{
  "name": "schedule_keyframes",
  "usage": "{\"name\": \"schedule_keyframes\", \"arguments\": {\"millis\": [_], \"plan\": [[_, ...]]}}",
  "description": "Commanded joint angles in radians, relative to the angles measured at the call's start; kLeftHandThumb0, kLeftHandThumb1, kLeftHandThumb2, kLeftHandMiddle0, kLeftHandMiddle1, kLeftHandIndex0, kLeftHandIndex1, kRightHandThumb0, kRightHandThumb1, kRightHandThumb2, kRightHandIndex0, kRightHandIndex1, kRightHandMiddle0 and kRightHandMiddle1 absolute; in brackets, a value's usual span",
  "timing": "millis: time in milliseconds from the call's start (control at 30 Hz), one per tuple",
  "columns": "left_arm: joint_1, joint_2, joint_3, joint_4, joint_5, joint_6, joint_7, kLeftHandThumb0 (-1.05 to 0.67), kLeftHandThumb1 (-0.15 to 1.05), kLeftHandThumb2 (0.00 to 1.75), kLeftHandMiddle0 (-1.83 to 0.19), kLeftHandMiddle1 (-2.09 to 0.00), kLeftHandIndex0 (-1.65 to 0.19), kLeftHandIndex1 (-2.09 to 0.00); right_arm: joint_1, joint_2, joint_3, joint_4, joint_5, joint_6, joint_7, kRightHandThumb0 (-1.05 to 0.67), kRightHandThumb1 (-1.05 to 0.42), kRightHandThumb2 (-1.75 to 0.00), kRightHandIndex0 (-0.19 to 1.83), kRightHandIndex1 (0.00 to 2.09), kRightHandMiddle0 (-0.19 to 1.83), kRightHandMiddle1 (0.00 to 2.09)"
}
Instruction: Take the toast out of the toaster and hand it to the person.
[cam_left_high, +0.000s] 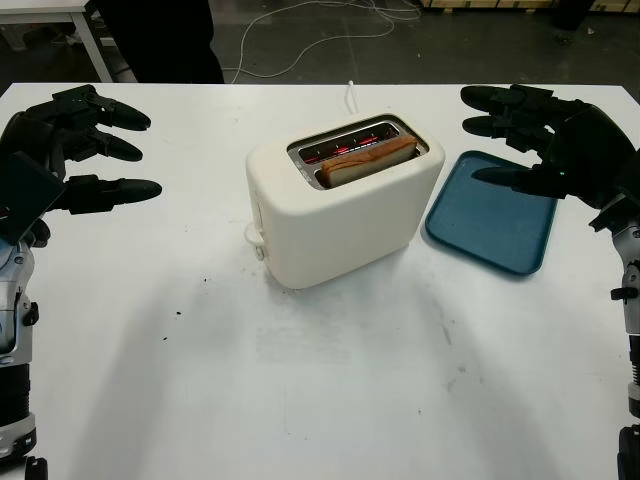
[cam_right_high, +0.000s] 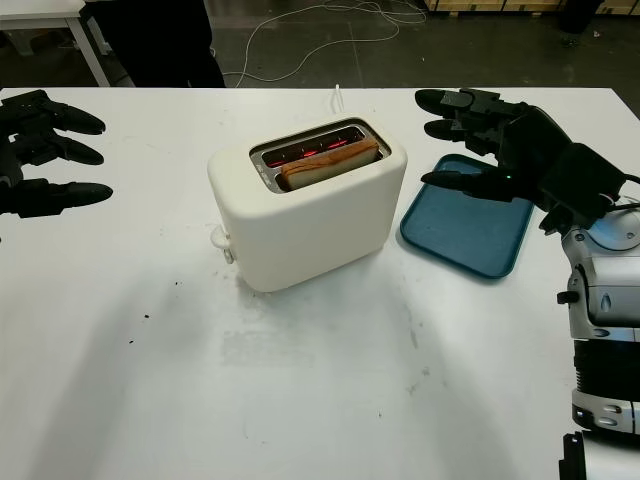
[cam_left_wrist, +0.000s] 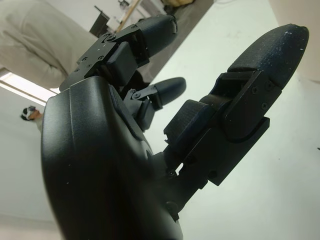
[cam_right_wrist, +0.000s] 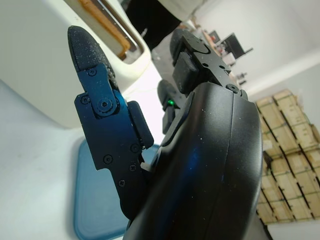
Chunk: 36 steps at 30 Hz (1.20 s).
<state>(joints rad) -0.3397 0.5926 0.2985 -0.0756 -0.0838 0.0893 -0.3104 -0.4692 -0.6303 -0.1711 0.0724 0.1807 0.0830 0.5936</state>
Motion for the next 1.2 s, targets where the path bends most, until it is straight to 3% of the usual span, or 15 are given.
{"name": "schedule_keyframes", "arguments": {"millis": [0,1167], "plan": [[0.017,-0.002,-0.002,-0.011,0.003,-0.002,0.002,-1.05,0.52,0.0,-0.57,-1.05,-0.59,-0.9,0.002,0.0,-0.004,-0.002,0.003,-0.009,0.001,-0.65,-0.8,0.0,0.13,0.59,0.42,0.0],[0.02,-0.006,0.001,-0.013,-0.005,0.002,0.001,-1.05,0.52,0.0,-0.57,-1.04,-0.58,-0.89,0.003,-0.003,0.001,0.004,-0.011,-0.025,0.002,-0.67,-0.81,0.0,0.15,0.58,0.43,0.01]]}}
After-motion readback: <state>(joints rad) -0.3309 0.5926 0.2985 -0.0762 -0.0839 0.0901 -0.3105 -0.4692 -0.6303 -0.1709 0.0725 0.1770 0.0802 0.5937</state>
